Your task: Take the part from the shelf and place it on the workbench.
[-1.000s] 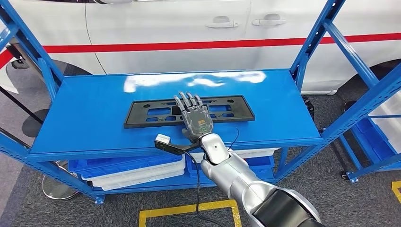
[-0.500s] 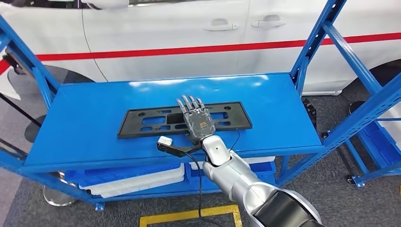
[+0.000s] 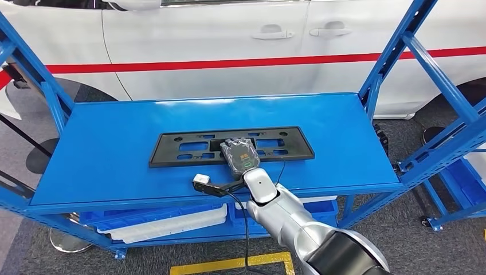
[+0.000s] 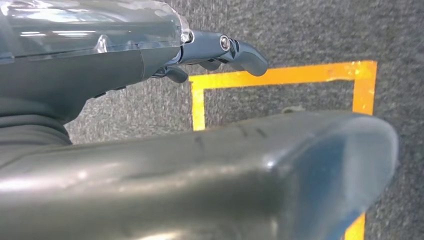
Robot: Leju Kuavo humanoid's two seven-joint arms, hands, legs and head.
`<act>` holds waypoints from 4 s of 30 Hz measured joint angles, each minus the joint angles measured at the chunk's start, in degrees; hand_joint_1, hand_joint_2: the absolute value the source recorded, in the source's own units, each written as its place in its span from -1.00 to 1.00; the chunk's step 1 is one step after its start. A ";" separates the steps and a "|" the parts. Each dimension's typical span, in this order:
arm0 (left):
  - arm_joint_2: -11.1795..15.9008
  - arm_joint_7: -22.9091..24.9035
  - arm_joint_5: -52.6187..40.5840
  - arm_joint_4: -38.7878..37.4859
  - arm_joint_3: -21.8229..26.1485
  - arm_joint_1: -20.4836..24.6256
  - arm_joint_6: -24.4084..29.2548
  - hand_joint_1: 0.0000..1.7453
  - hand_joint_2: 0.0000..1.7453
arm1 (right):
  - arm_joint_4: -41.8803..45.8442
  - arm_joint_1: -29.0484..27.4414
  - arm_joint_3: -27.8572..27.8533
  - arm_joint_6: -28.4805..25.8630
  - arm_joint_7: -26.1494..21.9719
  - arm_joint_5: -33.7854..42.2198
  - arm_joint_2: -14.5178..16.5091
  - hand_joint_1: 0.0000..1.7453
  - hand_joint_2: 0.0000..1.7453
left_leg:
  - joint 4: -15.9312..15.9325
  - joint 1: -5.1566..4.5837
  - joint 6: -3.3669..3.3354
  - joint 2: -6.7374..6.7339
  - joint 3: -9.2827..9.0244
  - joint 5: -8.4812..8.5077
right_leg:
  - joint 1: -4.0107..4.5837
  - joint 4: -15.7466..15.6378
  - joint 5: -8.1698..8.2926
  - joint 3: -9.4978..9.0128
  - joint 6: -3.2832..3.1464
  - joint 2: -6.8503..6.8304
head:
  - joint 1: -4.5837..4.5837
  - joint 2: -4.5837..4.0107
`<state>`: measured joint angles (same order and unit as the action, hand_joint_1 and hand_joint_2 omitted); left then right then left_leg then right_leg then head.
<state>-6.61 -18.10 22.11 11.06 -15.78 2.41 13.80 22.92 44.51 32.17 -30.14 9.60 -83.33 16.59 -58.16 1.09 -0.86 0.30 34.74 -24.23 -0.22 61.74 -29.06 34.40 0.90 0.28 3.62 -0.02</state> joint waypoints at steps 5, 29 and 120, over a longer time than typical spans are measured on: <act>-0.07 -0.04 0.37 0.00 0.00 0.03 0.66 -1.00 -1.00 | -0.53 -0.25 0.00 0.04 -1.05 -0.02 -0.01 1.00 1.00 | 0.00 0.00 -0.37 0.03 -0.32 -0.36 | -0.38 12.24 -3.21 7.16 0.64 -0.06 | 0.00 0.00; -0.02 -1.77 0.11 -0.10 0.10 -0.35 2.54 -1.00 -1.00 | 50.75 -11.89 -8.91 -9.82 -27.18 28.16 0.16 1.00 1.00 | -0.72 -0.07 0.61 0.12 -0.57 -1.32 | 0.10 -2.28 2.30 0.01 -0.45 -0.10 | 0.00 0.00; 1.85 -3.56 5.22 -0.42 4.41 -0.71 4.16 -1.00 -1.00 | 101.54 -63.11 -62.44 46.21 -49.54 92.80 0.50 1.00 1.00 | 1.33 -0.75 -0.06 2.45 -7.45 -5.16 | -0.30 -3.18 4.58 0.23 -0.11 6.67 | 0.04 0.00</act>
<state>-4.76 -21.66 27.33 10.64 -11.37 1.70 17.97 124.46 -18.60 -30.27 16.08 -39.94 9.48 17.09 -56.83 0.34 -0.92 2.75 27.28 -29.39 -0.52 58.55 -24.49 34.63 0.79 6.94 3.66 -0.02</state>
